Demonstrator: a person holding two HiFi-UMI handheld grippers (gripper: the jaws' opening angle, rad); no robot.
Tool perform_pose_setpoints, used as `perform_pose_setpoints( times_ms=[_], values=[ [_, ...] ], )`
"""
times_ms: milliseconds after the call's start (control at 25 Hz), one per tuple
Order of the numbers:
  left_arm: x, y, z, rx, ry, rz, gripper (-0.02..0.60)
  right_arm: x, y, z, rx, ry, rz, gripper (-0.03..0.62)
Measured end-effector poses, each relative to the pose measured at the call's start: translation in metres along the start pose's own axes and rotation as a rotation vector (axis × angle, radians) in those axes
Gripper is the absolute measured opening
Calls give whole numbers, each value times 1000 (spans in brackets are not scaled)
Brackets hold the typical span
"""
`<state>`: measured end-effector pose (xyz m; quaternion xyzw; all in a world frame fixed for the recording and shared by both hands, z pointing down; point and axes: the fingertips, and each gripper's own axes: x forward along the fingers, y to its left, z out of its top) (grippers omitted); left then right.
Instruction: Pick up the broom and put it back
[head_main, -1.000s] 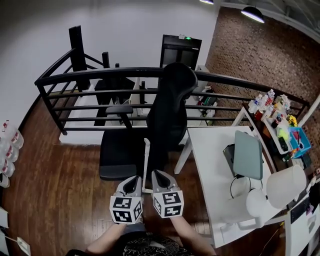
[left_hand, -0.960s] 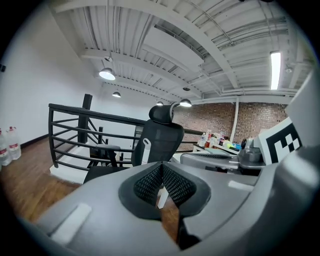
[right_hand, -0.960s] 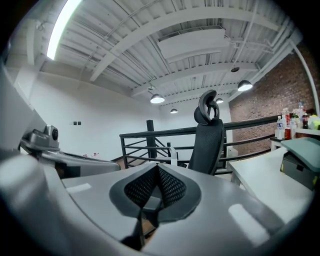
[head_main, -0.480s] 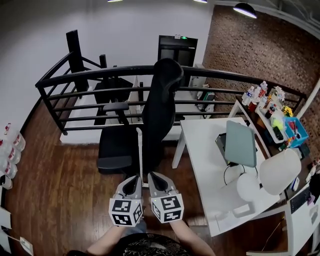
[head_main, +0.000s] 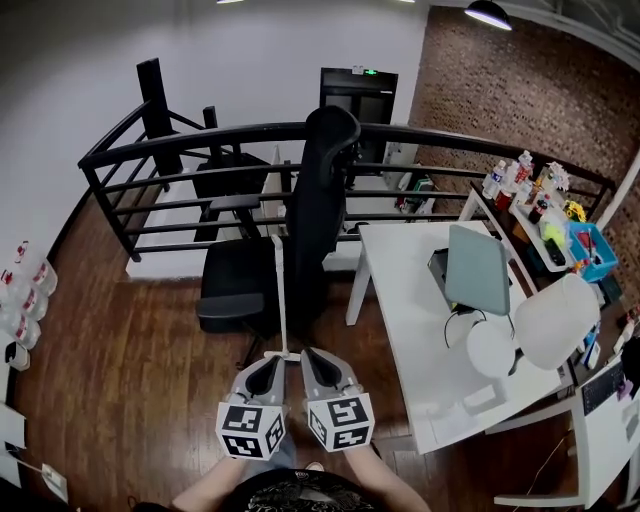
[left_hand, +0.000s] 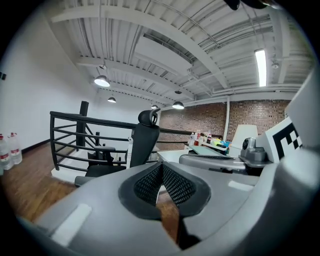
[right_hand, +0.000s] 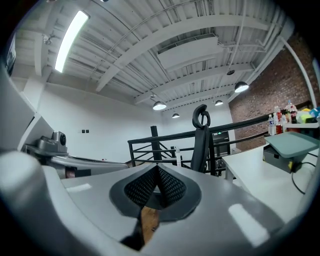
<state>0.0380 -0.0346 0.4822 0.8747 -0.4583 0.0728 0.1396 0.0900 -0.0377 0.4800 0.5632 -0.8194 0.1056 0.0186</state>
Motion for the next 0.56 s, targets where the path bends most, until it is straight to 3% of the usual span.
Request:
perform_pose_setpoints(
  times_ms=[560],
  values=[
    [-38,-8,-18,11,22,8,5,-29,37,-14,7,7,35,0]
  ],
)
